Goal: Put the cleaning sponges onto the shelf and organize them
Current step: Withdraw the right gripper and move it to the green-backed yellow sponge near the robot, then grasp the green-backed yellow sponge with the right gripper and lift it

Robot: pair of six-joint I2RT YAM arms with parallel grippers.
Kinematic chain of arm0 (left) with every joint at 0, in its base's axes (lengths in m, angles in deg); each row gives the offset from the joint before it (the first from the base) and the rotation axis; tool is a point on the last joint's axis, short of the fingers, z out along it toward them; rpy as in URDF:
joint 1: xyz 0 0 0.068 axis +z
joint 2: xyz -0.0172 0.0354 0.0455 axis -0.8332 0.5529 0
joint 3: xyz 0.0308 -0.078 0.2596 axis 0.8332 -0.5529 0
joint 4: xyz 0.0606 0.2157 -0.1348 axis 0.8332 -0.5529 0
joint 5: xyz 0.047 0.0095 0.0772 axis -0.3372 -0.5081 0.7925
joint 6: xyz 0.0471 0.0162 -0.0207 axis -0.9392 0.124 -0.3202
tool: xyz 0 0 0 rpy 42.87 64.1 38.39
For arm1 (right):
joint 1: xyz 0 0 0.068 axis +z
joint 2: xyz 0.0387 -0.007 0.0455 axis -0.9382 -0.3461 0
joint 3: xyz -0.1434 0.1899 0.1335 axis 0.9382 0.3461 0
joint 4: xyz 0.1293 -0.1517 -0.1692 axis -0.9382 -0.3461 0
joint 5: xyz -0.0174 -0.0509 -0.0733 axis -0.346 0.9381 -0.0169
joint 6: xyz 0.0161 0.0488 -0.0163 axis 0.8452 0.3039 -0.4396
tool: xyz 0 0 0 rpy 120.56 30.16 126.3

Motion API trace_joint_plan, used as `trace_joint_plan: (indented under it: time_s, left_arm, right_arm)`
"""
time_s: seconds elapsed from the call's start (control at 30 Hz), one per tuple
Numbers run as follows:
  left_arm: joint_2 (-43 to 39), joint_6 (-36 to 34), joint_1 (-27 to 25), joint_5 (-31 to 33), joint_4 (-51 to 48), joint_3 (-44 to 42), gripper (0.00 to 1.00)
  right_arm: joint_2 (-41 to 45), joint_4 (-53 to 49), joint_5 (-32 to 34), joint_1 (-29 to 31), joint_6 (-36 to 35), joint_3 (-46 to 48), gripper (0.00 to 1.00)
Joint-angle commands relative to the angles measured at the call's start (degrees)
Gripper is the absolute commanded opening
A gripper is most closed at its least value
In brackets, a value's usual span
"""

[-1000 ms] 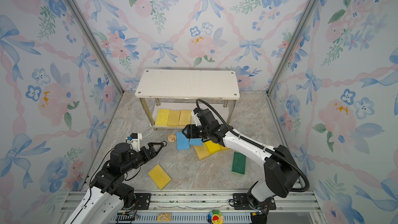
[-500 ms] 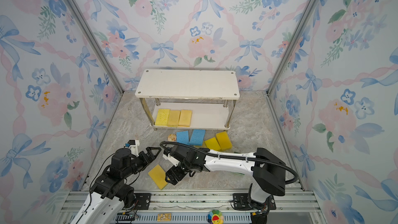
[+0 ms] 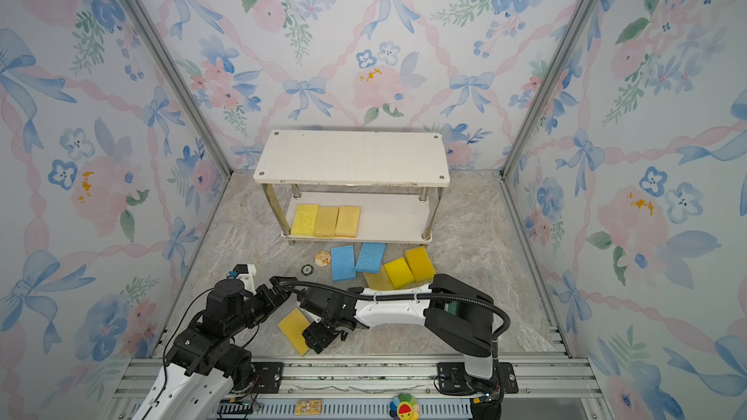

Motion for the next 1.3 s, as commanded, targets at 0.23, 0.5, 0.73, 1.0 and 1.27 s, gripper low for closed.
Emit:
trace_joint_plan:
  time_s: [0.23,0.5,0.73,1.0,1.27]
  left_arm:
    - [0.0,-1.05,0.59,-0.17,-1.22,1.09,0.98]
    - [-0.2,-1.1,0.63,-0.71,-1.19,0.74,0.98]
    - [-0.29,-1.03,0.77,-0.88,-1.26,0.91,0.98]
    - [0.95,-2.29,0.75,-1.34,-1.23,1.84,0.98]
    - [3.83,-4.28,0.72,-5.77,2.02,5.01,0.98]
  right_arm:
    - [-3.85,-0.33,4.0,-0.11,2.38,-3.55,0.63]
    - [-3.79,2.08,3.45,-0.15,3.61,-1.35,0.37]
    - [-2.44,3.4,4.28,-0.15,4.58,0.14,0.18]
    - [5.87,5.69,7.49,-1.92,6.77,5.32,0.04]
    - [17.42,3.77,9.06,-6.8,7.55,11.79,0.03]
